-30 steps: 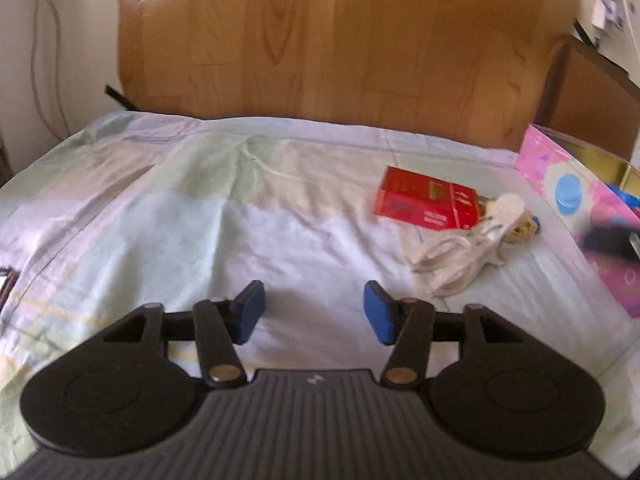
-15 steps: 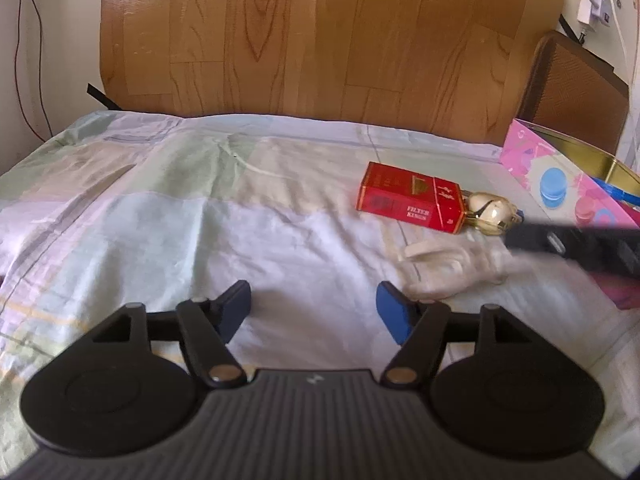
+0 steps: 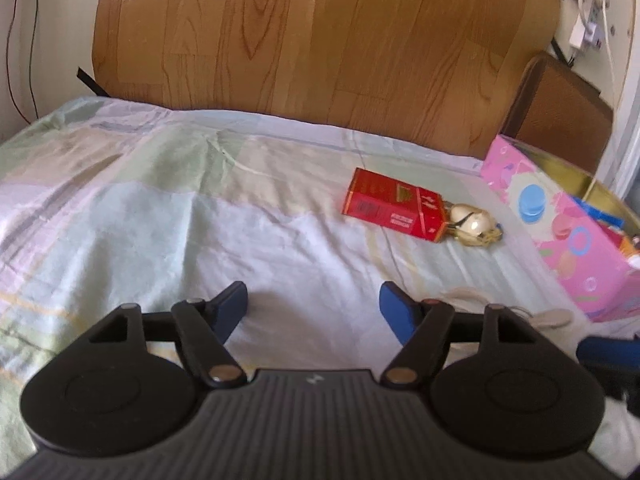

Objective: Organize rigid objects

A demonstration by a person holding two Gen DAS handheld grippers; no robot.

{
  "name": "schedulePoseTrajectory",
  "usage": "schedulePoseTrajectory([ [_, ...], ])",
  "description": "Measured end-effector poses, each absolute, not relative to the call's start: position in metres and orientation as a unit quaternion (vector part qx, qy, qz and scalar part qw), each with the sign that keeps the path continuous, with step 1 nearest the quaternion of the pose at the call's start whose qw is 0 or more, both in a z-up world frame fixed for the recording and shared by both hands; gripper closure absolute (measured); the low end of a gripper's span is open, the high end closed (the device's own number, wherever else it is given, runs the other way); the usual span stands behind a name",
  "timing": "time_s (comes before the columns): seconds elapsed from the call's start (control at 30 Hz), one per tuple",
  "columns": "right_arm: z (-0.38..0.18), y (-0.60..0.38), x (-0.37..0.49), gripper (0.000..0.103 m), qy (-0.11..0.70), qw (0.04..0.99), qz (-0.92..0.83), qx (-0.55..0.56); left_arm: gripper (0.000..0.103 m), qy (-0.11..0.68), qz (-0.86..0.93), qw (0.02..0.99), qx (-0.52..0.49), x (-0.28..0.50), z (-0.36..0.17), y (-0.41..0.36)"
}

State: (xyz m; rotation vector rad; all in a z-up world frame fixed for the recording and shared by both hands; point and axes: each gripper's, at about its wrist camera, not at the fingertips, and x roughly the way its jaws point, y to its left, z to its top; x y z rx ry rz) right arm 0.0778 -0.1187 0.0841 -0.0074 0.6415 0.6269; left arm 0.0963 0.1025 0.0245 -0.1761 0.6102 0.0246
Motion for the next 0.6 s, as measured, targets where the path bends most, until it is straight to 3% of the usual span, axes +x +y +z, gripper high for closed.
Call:
schedulePoseTrajectory([
  [0.27, 0.086, -0.130, 0.089, 0.072, 0.293, 0.891, 0.347, -0.006, 0.046, 0.313, -0.065, 0.941, -0.110, 0.056, 0.041, 0.079],
  [0.43, 0.083, -0.123, 0.095, 0.062, 0.291, 0.880, 0.375, -0.003, 0.046, 0.307, -0.099, 0.934, -0.150, 0.056, 0.056, 0.075],
  [0.6, 0.066, -0.101, 0.105, 0.062, 0.309, 0.876, 0.369, -0.033, 0.044, 0.295, -0.125, 0.939, -0.125, 0.062, 0.070, 0.051],
])
